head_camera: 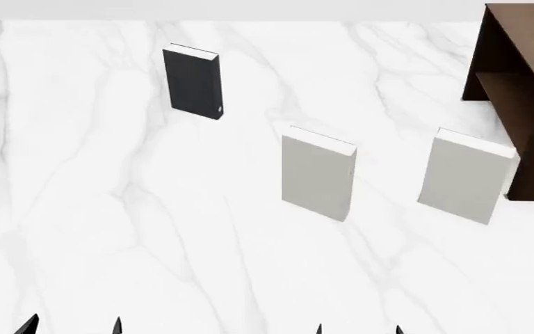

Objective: Pick up the book on the left and place it on top of the shelf.

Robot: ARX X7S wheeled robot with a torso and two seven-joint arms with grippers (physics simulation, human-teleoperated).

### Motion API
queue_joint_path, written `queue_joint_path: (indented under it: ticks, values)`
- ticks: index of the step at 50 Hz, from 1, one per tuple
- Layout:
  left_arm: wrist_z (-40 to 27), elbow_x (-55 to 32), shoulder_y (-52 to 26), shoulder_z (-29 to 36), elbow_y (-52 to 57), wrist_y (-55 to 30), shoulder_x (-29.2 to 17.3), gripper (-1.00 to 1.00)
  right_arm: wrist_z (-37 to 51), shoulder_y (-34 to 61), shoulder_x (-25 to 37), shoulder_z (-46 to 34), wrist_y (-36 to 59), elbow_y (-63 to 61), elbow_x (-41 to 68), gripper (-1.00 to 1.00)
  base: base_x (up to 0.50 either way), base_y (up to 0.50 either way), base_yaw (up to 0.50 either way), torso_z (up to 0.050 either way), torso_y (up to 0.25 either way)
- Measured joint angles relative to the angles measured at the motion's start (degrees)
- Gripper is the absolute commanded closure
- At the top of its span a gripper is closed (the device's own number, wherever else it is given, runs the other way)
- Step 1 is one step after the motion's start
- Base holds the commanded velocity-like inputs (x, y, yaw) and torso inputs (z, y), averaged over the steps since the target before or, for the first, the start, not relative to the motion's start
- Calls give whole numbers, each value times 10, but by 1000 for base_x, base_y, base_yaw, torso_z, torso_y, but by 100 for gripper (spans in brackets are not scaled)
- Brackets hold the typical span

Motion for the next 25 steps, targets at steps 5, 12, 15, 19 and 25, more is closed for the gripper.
queue_joint_path:
  ticks: [5, 12, 15, 19, 25]
  values:
    - [-5, -2, 0, 4, 1, 0, -4, -100, 6, 0, 3, -5, 0, -1, 1, -100, 0, 0, 0, 0, 0]
    - [-15, -10, -7, 4, 23, -36, -11, -100, 13, 4, 9, -12, 29, -22, 6, -100, 0, 0, 0, 0, 0]
    - [-20, -16, -20, 1, 54, -80, -18, -100, 18, 14, 13, -14, 69, -52, 7, -100, 0, 0, 0, 0, 0]
    - [-25, -28, -50, -3, 113, -160, -30, -100, 21, 48, 18, -11, 157, -111, 22, -100, 0, 0, 0, 0, 0]
    - [-27, -53, -129, -13, 203, -301, -52, -100, 26, 142, 23, -1, 320, -193, 55, -100, 0, 0, 0, 0, 0]
